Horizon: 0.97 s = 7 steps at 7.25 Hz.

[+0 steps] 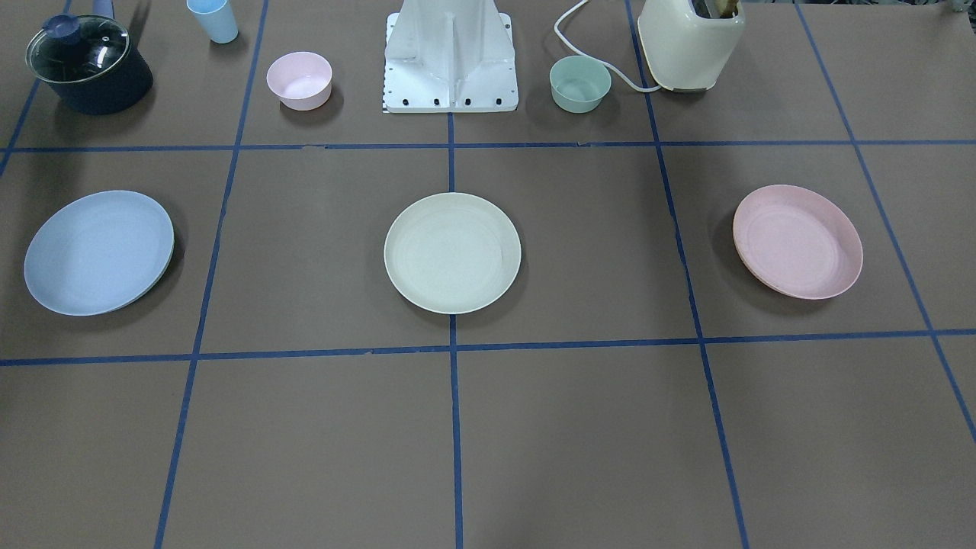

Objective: Stack three plates with pink and blue

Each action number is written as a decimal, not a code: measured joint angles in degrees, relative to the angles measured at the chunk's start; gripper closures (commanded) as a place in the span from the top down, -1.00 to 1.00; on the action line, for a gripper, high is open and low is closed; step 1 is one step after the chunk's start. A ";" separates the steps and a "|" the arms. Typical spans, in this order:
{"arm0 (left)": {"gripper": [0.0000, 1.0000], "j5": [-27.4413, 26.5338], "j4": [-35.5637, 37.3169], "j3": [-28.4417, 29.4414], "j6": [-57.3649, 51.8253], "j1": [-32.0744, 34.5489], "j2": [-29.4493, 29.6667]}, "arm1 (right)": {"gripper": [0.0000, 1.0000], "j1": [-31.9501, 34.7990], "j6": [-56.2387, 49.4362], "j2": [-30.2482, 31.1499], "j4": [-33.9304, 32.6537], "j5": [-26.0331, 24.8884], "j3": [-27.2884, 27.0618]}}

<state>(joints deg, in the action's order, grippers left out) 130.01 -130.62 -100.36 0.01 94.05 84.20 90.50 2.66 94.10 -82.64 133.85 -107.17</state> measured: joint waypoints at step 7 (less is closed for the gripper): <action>1.00 -0.31 -31.58 17.38 26.84 -14.81 -7.25 | 1.00 -5.38 7.67 0.35 9.14 1.65 1.69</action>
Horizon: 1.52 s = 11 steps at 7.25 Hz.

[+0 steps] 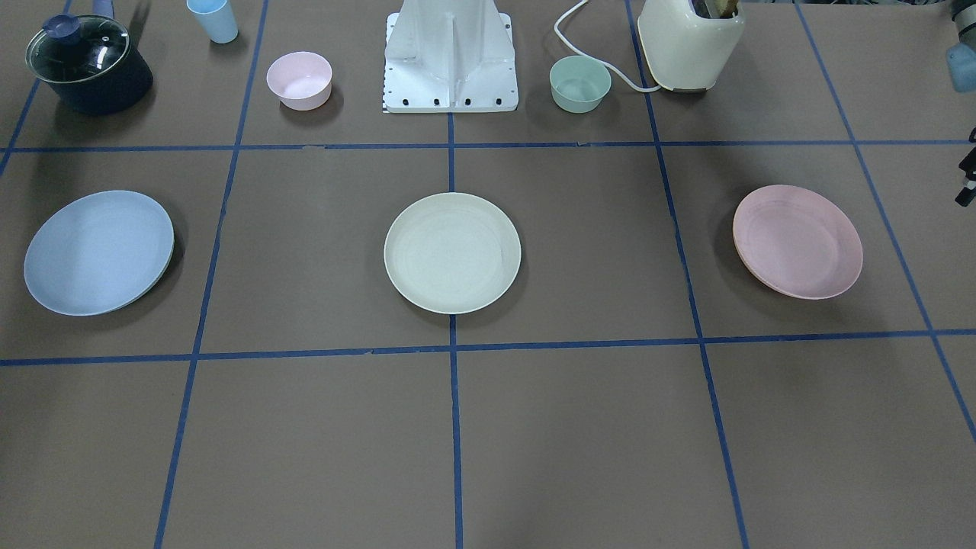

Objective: Stack three plates with pink and blue

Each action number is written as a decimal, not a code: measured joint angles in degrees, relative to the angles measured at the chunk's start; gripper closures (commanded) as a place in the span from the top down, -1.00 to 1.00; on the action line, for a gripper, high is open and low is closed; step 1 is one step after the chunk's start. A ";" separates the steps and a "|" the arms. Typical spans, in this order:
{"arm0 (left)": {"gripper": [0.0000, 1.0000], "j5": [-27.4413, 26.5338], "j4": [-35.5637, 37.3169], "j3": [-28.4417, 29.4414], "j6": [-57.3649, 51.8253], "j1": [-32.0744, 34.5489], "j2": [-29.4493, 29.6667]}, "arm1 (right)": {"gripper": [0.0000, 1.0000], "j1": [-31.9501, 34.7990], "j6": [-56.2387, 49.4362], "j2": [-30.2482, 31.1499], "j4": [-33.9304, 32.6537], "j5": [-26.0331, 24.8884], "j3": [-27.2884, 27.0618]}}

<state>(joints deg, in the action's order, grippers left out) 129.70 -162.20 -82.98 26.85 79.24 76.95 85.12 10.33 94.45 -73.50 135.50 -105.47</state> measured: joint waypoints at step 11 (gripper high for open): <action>-0.76 -15.92 -7.99 4.10 20.96 -24.83 0.20 | 1.00 -0.04 0.13 0.88 -0.06 0.00 0.09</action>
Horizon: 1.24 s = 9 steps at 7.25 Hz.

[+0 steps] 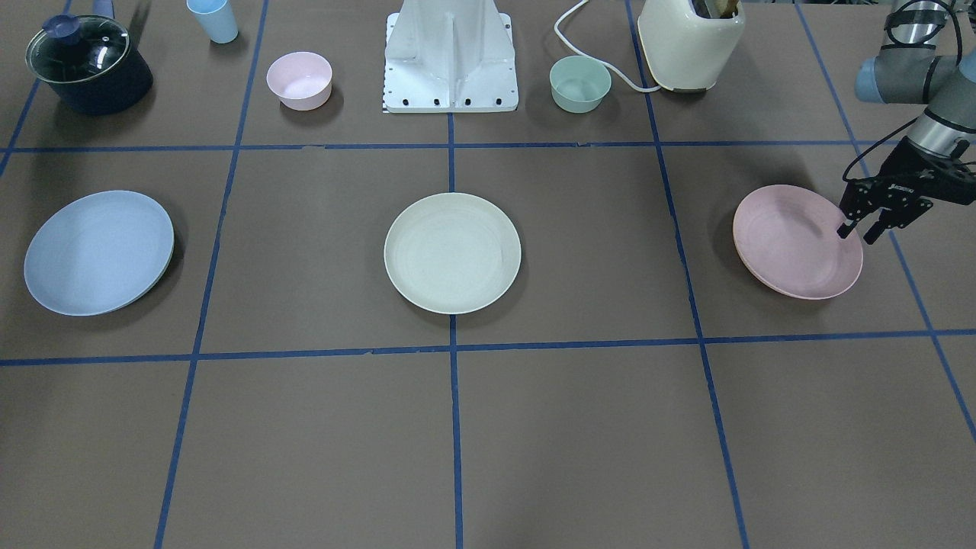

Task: Stack three plates with pink and blue
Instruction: 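Reach the left gripper to the pink plate's rim and grasp it, then lift the pink plate with the left gripper and lower it onto the cream plate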

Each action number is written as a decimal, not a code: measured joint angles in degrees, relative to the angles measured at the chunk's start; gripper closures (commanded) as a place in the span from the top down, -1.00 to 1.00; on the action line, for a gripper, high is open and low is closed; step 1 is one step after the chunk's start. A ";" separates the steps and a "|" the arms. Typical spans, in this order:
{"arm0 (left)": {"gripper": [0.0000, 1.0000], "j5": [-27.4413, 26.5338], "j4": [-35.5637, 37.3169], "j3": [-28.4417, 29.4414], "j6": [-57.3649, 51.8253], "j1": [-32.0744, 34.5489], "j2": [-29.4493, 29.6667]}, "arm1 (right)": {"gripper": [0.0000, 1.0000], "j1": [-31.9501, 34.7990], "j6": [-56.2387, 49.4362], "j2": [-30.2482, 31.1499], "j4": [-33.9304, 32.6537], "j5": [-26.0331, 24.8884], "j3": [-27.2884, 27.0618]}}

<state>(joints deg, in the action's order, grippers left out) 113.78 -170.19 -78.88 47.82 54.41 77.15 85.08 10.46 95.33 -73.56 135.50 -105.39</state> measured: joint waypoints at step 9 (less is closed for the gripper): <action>-1.00 8.65 16.01 -16.24 0.89 2.91 4.64 | 1.00 0.00 0.06 0.12 -0.09 0.27 0.01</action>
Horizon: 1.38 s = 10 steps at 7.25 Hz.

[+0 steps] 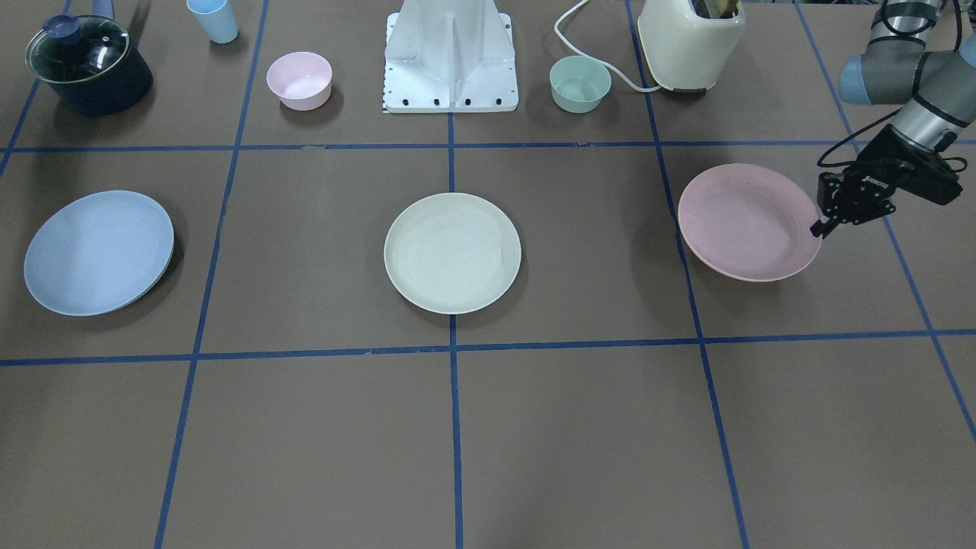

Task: Stack three plates with pink and blue
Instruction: 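Lift the pink plate with the left gripper and lower it onto the cream plate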

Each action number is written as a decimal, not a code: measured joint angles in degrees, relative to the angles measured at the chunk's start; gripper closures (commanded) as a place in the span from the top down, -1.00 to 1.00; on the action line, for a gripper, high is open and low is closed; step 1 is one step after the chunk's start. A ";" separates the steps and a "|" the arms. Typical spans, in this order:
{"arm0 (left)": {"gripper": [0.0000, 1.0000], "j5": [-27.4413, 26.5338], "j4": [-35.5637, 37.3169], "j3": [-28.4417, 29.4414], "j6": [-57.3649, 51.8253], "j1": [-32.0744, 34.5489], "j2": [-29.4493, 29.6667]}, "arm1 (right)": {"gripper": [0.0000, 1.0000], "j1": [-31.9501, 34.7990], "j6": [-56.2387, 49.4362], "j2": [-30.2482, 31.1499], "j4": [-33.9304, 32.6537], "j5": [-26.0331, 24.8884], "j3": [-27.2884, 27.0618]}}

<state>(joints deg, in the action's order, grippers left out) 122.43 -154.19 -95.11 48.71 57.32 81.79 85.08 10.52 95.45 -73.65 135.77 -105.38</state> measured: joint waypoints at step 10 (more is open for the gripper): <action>-1.00 -19.51 37.47 -3.46 29.86 -26.02 35.87 | 1.00 0.00 0.63 -0.08 0.00 0.19 0.17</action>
<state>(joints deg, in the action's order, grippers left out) 102.92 -116.72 -98.57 78.57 31.30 117.66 85.08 11.15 95.37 -73.65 135.96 -105.21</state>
